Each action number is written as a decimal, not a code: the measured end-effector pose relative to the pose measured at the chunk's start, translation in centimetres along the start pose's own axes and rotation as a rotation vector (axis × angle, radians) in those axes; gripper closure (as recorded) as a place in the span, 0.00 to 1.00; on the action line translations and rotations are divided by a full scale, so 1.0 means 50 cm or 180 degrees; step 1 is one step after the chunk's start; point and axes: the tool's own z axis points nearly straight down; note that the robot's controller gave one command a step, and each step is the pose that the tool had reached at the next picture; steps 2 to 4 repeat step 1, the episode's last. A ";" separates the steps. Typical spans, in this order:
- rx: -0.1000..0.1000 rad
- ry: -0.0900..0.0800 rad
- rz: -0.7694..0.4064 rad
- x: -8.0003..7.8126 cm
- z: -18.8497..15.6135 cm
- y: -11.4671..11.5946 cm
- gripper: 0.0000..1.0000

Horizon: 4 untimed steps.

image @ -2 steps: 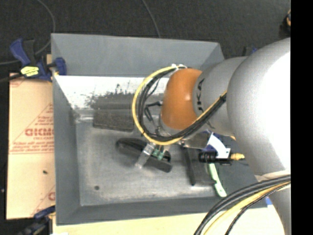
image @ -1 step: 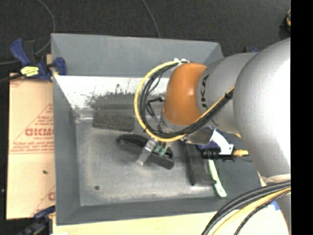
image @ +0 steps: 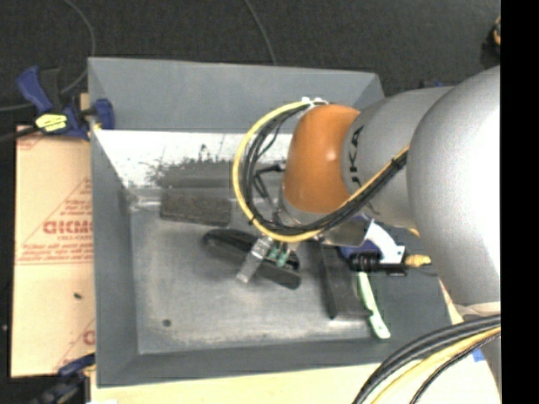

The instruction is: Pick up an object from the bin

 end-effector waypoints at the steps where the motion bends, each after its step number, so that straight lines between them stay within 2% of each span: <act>1: 0.0013 0.0011 -0.0004 0.001 -0.020 -0.002 1.00; 4: 0.0013 0.0011 -0.0004 0.001 -0.020 -0.002 1.00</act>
Offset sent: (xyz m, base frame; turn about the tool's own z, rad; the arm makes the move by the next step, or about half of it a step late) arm -0.0001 -0.0001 0.0200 0.0000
